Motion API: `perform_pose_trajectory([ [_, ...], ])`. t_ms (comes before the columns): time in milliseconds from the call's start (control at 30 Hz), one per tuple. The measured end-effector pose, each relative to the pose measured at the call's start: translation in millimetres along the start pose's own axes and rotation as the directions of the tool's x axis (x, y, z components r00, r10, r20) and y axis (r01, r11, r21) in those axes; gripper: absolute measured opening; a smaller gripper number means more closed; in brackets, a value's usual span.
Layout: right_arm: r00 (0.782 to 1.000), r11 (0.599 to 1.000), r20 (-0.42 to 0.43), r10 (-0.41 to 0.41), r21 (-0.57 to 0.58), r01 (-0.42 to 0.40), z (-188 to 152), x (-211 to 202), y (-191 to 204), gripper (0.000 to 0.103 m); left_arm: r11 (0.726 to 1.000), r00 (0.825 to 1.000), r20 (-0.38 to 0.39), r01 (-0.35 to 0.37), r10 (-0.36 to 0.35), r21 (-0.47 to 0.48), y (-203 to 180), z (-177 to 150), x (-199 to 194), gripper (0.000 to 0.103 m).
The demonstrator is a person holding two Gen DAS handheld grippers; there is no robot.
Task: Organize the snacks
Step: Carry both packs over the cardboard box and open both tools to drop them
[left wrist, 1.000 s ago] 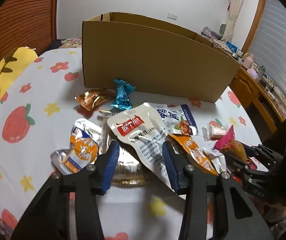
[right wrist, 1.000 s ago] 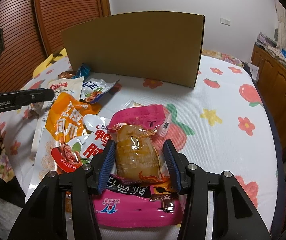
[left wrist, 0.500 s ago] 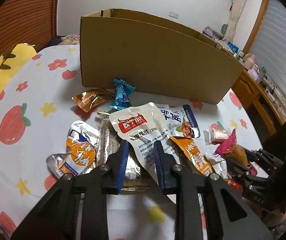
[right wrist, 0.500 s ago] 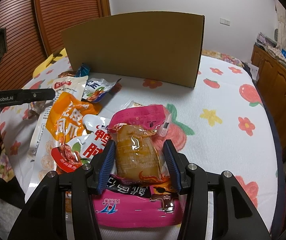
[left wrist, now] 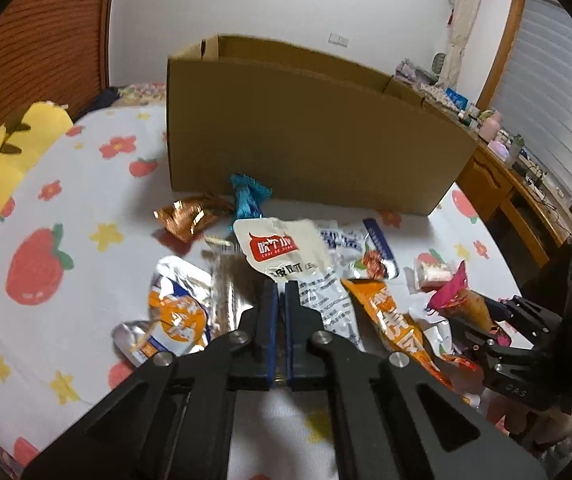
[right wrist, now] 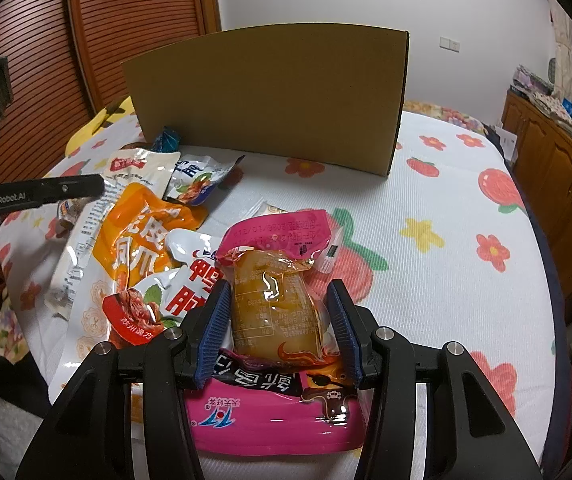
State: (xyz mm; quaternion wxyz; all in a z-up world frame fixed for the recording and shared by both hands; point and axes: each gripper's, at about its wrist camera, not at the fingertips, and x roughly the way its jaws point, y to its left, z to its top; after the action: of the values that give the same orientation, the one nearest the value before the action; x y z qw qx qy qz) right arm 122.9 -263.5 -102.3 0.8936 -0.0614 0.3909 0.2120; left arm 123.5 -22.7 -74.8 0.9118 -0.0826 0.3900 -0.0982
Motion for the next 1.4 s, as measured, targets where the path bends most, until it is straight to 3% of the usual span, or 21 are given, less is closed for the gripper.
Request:
perform_pose_trajectory([
  [300,1.0,1.0,0.004,0.001,0.003,-0.001,-0.4,-0.9,0.4,0.049,0.997,0.998,0.06,-0.01,0.005,0.074,-8.5,7.2,-20.9,0.0],
  [433,1.0,1.0,0.012,-0.016,-0.007,0.016,1.1,-2.4,2.8,0.041,0.994,0.996,0.091,0.008,-0.019,0.113,-13.2,10.1,-31.5,0.0],
  [600,0.999,1.0,0.017,-0.029,-0.004,0.029,2.2,-4.6,4.1,0.04,0.989,0.99,0.138,0.008,-0.029,0.15,-17.5,14.2,-47.2,0.0],
  [1033,0.99,0.996,0.118,-0.078,-0.029,0.082,22.7,-37.0,15.3,0.04,0.976,0.975,0.214,0.009,-0.057,0.218,-28.6,31.1,-78.2,0.0],
  [1400,0.98,0.997,0.193,-0.056,-0.041,0.065,48.0,-67.4,20.3,0.04,0.964,0.953,0.29,0.009,-0.088,0.264,-44.5,62.3,-106.0,0.0],
])
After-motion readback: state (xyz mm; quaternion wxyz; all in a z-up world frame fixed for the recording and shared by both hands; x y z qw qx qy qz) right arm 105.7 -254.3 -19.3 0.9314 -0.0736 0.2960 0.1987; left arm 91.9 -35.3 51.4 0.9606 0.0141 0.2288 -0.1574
